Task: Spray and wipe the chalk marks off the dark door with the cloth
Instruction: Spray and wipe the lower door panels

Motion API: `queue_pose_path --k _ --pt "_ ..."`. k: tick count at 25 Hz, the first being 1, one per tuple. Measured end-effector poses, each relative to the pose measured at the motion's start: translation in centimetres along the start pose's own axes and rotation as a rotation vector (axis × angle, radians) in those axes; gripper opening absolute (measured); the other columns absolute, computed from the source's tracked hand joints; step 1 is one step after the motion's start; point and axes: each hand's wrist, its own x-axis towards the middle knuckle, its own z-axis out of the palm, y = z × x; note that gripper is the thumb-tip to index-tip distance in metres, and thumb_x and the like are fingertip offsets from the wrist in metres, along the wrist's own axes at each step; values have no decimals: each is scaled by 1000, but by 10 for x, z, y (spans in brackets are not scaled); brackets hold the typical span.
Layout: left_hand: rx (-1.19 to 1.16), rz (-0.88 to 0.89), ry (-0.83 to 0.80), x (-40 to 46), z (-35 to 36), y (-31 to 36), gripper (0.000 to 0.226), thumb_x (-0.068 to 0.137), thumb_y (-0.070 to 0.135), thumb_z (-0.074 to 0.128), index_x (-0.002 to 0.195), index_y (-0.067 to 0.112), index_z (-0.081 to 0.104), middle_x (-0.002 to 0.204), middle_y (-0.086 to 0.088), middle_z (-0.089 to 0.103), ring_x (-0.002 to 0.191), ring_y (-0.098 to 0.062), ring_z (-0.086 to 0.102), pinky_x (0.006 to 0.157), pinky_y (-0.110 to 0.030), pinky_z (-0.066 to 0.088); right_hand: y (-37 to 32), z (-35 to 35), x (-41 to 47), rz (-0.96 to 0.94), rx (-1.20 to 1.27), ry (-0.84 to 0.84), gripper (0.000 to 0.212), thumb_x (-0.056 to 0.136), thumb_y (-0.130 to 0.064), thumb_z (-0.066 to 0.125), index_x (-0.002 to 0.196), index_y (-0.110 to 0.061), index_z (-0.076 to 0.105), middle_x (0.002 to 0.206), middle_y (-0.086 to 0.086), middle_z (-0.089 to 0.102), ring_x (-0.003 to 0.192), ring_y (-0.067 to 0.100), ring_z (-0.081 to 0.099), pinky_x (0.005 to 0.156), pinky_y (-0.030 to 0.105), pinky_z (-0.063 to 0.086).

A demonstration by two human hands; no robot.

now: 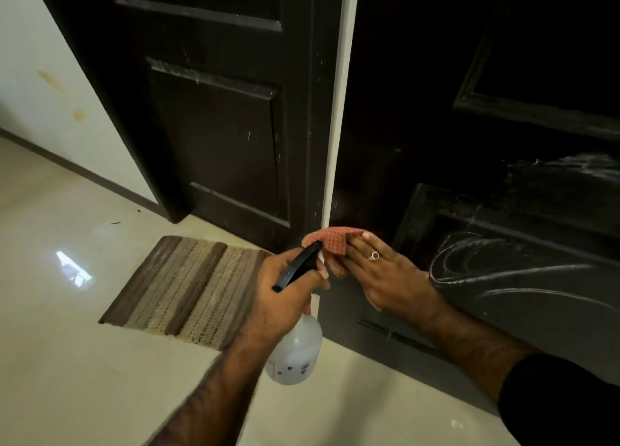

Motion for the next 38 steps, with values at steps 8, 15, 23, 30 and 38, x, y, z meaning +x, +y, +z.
queue_pose_path --k 8,15,23,30,38 --pt "-33 56 -49 -2 -5 22 14 96 21 65 99 8 72 85 -7 75 63 -6 66 58 -17 52 89 -89 54 606 43 383 71 116 -49 25 169 -2 13 176 20 10 164 38 9 130 61 4" --pt "14 52 -67 -21 9 52 27 100 6 64 89 29 60 73 -4 71 60 -3 66 48 -8 48 51 -54 2 311 -12 204 77 107 -44 52 169 -10 22 175 16 20 164 41 3 130 66 2" --pt "-25 161 -81 -45 86 106 9 92 15 72 90 6 72 81 -17 75 55 -30 54 56 -36 55 110 -82 -75 398 7 301 80 106 -41 53 169 -6 17 176 17 18 164 35 11 133 57 -2" --pt "-51 177 -117 -40 121 135 74 72 40 79 128 -5 58 97 -22 74 59 -17 62 56 -28 54 103 -79 -99 518 101 279 88 101 -49 59 169 -12 16 176 14 17 164 33 0 131 59 -9" --pt "-49 260 -170 -8 127 125 32 84 25 70 101 -3 70 87 -18 75 55 -17 59 53 -29 50 132 -62 -206 1417 56 650 46 103 -25 53 143 -2 58 157 33 44 153 50 32 127 70 15"
